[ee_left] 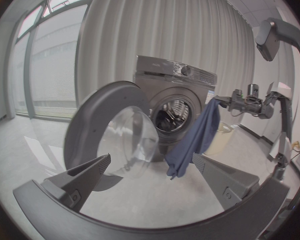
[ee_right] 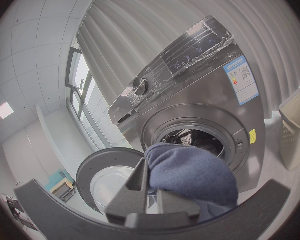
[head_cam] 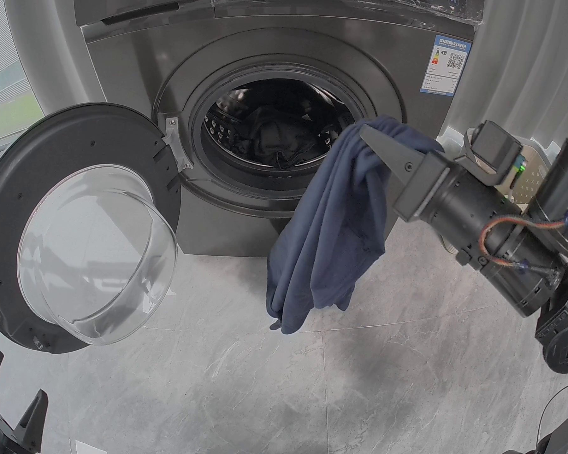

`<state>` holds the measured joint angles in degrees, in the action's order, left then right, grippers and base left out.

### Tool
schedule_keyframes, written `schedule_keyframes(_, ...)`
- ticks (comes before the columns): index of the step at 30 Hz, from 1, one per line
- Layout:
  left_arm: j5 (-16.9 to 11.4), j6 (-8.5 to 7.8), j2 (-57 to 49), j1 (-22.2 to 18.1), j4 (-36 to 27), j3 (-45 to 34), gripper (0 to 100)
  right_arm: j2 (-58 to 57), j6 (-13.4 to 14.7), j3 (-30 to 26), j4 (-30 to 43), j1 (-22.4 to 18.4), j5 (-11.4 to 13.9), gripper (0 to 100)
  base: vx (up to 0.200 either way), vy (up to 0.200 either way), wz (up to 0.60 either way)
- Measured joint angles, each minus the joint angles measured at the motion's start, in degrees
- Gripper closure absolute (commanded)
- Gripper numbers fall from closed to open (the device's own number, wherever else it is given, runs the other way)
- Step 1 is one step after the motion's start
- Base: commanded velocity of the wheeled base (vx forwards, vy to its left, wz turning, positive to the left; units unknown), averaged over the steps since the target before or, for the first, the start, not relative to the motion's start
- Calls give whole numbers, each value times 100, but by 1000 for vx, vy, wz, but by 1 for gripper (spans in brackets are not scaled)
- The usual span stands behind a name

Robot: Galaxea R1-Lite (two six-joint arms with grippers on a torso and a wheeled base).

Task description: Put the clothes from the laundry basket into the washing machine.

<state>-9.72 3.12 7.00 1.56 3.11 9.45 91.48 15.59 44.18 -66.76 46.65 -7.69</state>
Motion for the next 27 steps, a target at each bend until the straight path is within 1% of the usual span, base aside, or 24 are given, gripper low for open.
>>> schedule_keyframes(1,-167,21,254,69,88,57,0,94,48,155,0,54,-32,100,0,0,0)
schedule_keyframes(5,-539,27,1075,307,491,129,0,356,145,621,11,163,-104,100,0,0,0)
schedule_keyframes(10,-794,-26,2343,678,1421,162,0,701,200,1123,39,232,-152,100,0,0,0)
schedule_keyframes(16,-925,-39,3807,1279,2615,205,0,1081,233,1475,72,257,-213,100,0,0,0)
schedule_keyframes(20,-955,10,4732,1701,3156,289,0,1293,263,1610,101,262,-301,100,0,0,0)
schedule_keyframes(27,-969,79,6142,2242,3991,502,0,1543,299,1916,106,262,-361,100,0,0,0)
